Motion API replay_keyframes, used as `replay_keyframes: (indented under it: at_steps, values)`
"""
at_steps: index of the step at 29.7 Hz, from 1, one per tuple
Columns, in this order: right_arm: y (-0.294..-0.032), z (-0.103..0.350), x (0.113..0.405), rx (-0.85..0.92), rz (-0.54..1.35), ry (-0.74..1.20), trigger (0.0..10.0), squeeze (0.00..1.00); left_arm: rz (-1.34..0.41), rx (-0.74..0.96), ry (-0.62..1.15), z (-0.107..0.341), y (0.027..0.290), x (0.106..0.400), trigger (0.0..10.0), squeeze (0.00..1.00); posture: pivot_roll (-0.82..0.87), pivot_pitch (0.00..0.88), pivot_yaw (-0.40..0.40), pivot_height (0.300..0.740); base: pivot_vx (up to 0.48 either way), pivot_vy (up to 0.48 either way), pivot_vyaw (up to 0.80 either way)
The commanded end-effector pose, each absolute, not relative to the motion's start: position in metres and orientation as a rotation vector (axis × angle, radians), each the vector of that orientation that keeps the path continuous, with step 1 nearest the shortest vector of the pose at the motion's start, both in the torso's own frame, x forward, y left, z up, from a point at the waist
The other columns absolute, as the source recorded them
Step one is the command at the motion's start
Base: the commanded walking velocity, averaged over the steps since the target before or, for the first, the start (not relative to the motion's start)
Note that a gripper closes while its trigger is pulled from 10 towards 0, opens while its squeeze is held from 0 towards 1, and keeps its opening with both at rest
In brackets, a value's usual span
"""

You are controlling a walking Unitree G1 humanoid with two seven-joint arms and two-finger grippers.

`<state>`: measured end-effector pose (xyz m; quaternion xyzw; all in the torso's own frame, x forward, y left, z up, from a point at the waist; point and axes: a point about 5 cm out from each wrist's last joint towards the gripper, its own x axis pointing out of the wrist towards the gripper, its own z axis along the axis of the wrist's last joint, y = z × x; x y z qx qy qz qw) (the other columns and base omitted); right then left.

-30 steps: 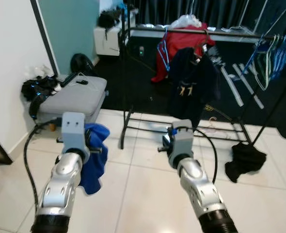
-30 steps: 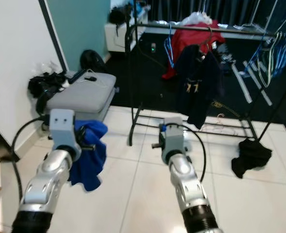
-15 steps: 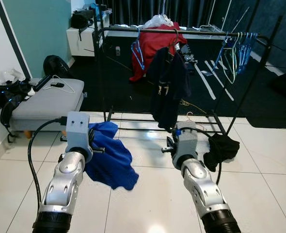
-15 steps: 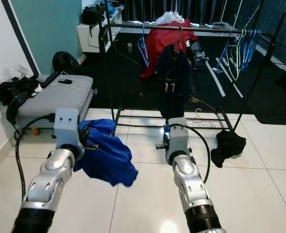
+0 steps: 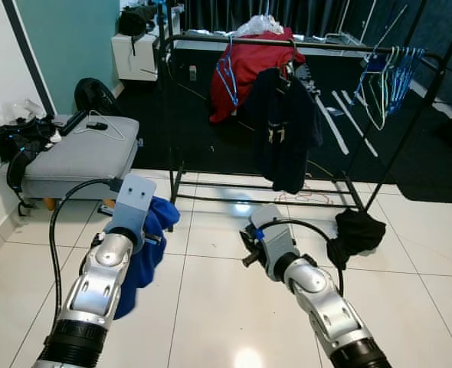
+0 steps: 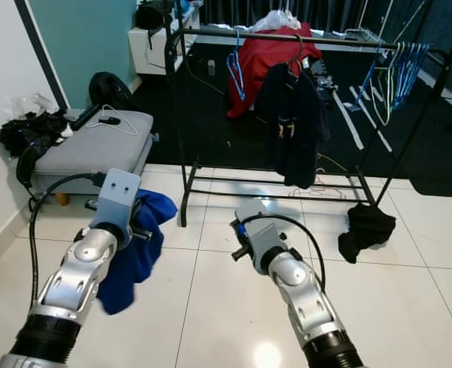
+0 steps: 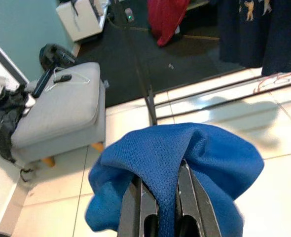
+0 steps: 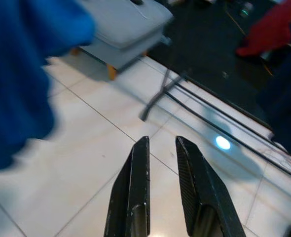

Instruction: Hang hanger

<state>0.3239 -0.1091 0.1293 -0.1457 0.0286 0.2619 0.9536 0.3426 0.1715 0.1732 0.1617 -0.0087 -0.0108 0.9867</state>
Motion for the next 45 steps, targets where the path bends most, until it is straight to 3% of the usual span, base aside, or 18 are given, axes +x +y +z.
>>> replay_keyframes:
  at_steps: [1, 6, 8, 9, 10, 12, 18, 25, 31, 37, 38, 40, 41, 45]
  values:
    - [-0.104, 0.131, 0.318, -0.291, 0.605, 0.019, 10.0, 0.0, -0.067, 0.315, -0.136, 0.189, 0.168, 0.345, 10.0, 0.0, 0.02, 0.131, -0.024, 0.74, 0.0, 0.0, 0.0]
    - [-0.113, 0.134, 0.319, -0.284, 0.536, -0.006, 10.0, 0.0, -0.216, 0.54, -0.267, 0.195, 0.159, 0.341, 10.0, 0.0, 0.02, 0.132, -0.025, 0.74, 0.0, 0.0, 0.0]
    - [-0.12, 0.135, 0.321, -0.282, 0.48, -0.019, 10.0, 0.0, -0.367, 0.788, -0.267, 0.182, 0.152, 0.337, 10.0, 0.0, 0.02, 0.133, -0.025, 0.74, 0.0, 0.0, 0.0]
    - [-0.12, 0.135, 0.321, -0.282, 0.48, -0.019, 10.0, 0.0, -0.367, 0.788, -0.267, 0.182, 0.152, 0.337, 10.0, 0.0, 0.02, 0.133, -0.025, 0.74, 0.0, 0.0, 0.0]
    - [-0.125, 0.135, 0.323, -0.29, 0.44, -0.014, 10.0, 0.0, -0.47, 0.976, -0.258, 0.169, 0.151, 0.333, 10.0, 0.0, 0.02, 0.143, -0.023, 0.74, 0.0, 0.0, 0.0]
    - [-0.129, 0.134, 0.322, -0.312, 0.421, -0.01, 10.0, 0.0, -0.561, 1.158, -0.238, 0.154, 0.157, 0.33, 10.0, 0.0, 0.01, 0.144, -0.021, 0.74, 0.0, 0.0, 0.0]
    - [-0.128, 0.132, 0.319, -0.311, 0.427, -0.012, 10.0, 0.0, -0.545, 1.203, -0.213, 0.147, 0.164, 0.335, 10.0, 0.0, 0.01, 0.151, -0.016, 0.74, 0.0, 0.0, 0.0]
    - [-0.121, 0.133, 0.313, -0.22, 0.45, -0.04, 10.0, 0.0, -0.499, 1.291, -0.407, 0.164, 0.162, 0.343, 10.0, 0.0, 0.01, 0.15, -0.008, 0.74, 0.0, 0.0, 0.0]
    - [-0.113, 0.136, 0.305, -0.164, 0.622, -0.057, 10.0, 0.0, -0.579, 1.332, -0.632, 0.174, 0.156, 0.335, 10.0, 0.0, 0.01, 0.145, -0.001, 0.74, 0.0, 0.0, 0.0]
    - [-0.112, 0.145, 0.303, -0.166, 0.655, -0.122, 10.0, 0.0, -0.646, 1.33, -0.659, 0.169, 0.159, 0.331, 10.0, 0.0, 0.01, 0.142, -0.002, 0.74, 0.0, 0.0, 0.0]
    - [-0.112, 0.149, 0.304, -0.152, 0.643, -0.156, 10.0, 0.68, -0.648, 1.34, -0.645, 0.166, 0.161, 0.331, 10.0, 0.0, 0.01, 0.137, -0.001, 0.74, 0.0, 0.0, 0.0]
    - [-0.112, 0.151, 0.304, -0.138, 0.639, -0.172, 10.0, 0.68, -0.644, 1.347, -0.641, 0.164, 0.162, 0.332, 10.0, 0.0, 0.01, 0.137, -0.001, 0.74, 0.0, 0.0, 0.0]
    - [-0.112, 0.153, 0.303, -0.116, 0.65, -0.183, 10.0, 1.0, -0.638, 1.346, -0.641, 0.164, 0.163, 0.333, 10.0, 0.0, 0.01, 0.136, -0.002, 0.74, 0.0, 0.0, 0.0]
    - [-0.109, 0.153, 0.301, -0.099, 0.681, -0.176, 10.0, 1.0, -0.62, 1.329, -0.662, 0.166, 0.163, 0.334, 10.0, 0.0, 0.01, 0.132, -0.006, 0.74, 0.0, 0.0, 0.0]
